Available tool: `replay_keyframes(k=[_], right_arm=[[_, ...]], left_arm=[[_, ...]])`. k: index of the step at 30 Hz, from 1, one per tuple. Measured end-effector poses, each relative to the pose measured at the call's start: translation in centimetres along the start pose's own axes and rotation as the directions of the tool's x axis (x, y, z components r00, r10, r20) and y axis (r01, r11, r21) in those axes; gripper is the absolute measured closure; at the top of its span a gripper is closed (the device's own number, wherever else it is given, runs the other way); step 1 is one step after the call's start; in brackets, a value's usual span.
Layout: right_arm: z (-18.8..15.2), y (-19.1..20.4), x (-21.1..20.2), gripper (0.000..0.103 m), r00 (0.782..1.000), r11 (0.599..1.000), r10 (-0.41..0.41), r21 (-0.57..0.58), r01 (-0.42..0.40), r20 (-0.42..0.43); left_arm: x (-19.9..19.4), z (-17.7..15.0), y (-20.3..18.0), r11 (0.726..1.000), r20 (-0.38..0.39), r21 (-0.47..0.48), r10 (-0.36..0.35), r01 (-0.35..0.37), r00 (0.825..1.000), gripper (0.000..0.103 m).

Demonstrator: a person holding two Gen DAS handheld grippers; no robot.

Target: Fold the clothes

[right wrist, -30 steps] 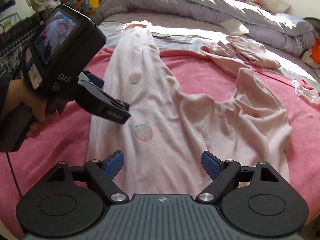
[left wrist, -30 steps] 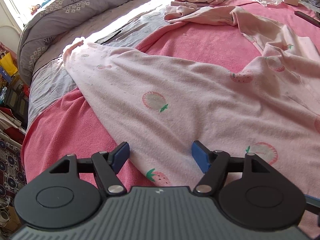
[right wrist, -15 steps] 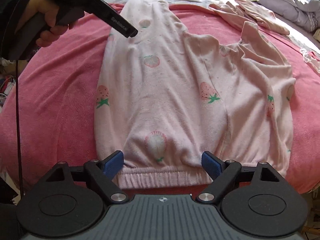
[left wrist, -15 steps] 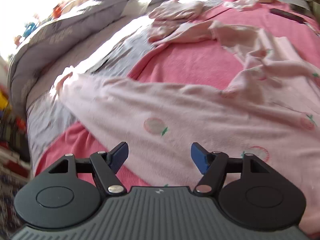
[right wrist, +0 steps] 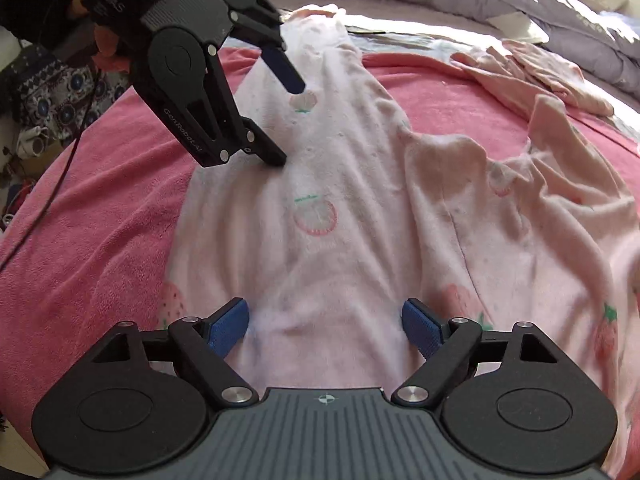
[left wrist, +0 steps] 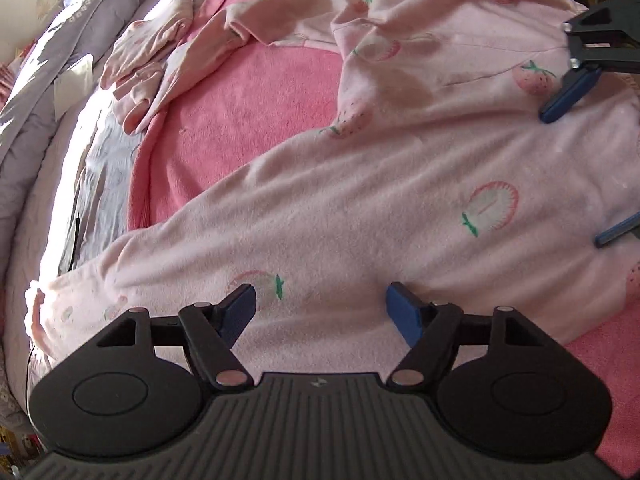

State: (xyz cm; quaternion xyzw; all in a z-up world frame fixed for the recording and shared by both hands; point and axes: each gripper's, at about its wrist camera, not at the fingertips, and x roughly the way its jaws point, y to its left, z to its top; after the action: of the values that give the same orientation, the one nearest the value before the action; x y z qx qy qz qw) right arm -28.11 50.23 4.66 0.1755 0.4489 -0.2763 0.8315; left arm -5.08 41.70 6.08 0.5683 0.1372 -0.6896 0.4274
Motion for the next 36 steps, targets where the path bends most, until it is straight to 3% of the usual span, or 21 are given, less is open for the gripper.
replay_keyframes(k=[3, 7, 8, 11, 14, 21, 26, 30, 33, 36], right_arm=[[-3.4, 0.7, -2.7, 0.018, 0.999, 0.999, -0.038, 0.009, 0.038, -0.039], [-4.0, 1.1, -5.1, 0.019, 0.980, 0.995, -0.079, 0.049, 0.089, -0.181], [-3.7, 0.9, -5.7, 0.021, 0.979, 0.992, -0.091, 0.069, 0.105, -0.180], [-1.6, 0.3, -7.3, 0.022, 0.990, 0.988, -0.119, 0.094, 0.126, -0.074], [2.7, 0.4, -5.2, 0.021, 0.996, 0.995, -0.083, 0.050, 0.081, 0.039], [3.5, 0.3, 2.2, 0.019, 0.998, 0.998, -0.056, 0.020, 0.055, 0.017], [-2.4, 0.8, -2.4, 0.019, 0.996, 0.998, -0.065, 0.019, 0.067, -0.063], [-2.9, 0.3, -5.7, 0.019, 0.988, 0.997, -0.074, 0.017, 0.077, -0.135], [-1.9, -2.4, -8.3, 0.019, 0.989, 0.983, -0.143, 0.114, 0.145, -0.030], [-0.7, -6.2, -8.7, 0.019, 0.968, 0.949, -0.247, 0.212, 0.234, 0.035]], left_arm=[[0.4, -0.5, 1.6, 0.990, -0.027, -0.141, -0.027, 0.023, 0.999, 0.013], [0.5, -0.9, 1.8, 0.981, -0.027, -0.195, -0.022, 0.017, 0.999, 0.007], [0.5, -1.0, 1.9, 0.978, -0.026, -0.207, -0.021, 0.015, 0.999, 0.006], [0.5, -1.3, 2.0, 0.970, -0.025, -0.242, -0.015, 0.009, 1.000, 0.003], [0.5, -1.5, 2.2, 0.961, -0.024, -0.277, -0.010, 0.003, 1.000, 0.002], [0.5, -2.3, 2.4, 0.933, -0.017, -0.361, 0.003, -0.009, 1.000, 0.002], [0.3, -3.1, 2.3, 0.903, -0.003, -0.430, 0.017, -0.017, 1.000, 0.000], [-0.3, -3.1, 1.9, 0.895, 0.005, -0.444, 0.062, -0.053, 0.998, 0.000], [-1.7, -2.9, 1.1, 0.881, -0.016, -0.450, 0.153, -0.144, 0.988, 0.006], [-3.6, -2.8, 0.3, 0.855, -0.025, -0.472, 0.230, -0.214, 0.973, 0.009]])
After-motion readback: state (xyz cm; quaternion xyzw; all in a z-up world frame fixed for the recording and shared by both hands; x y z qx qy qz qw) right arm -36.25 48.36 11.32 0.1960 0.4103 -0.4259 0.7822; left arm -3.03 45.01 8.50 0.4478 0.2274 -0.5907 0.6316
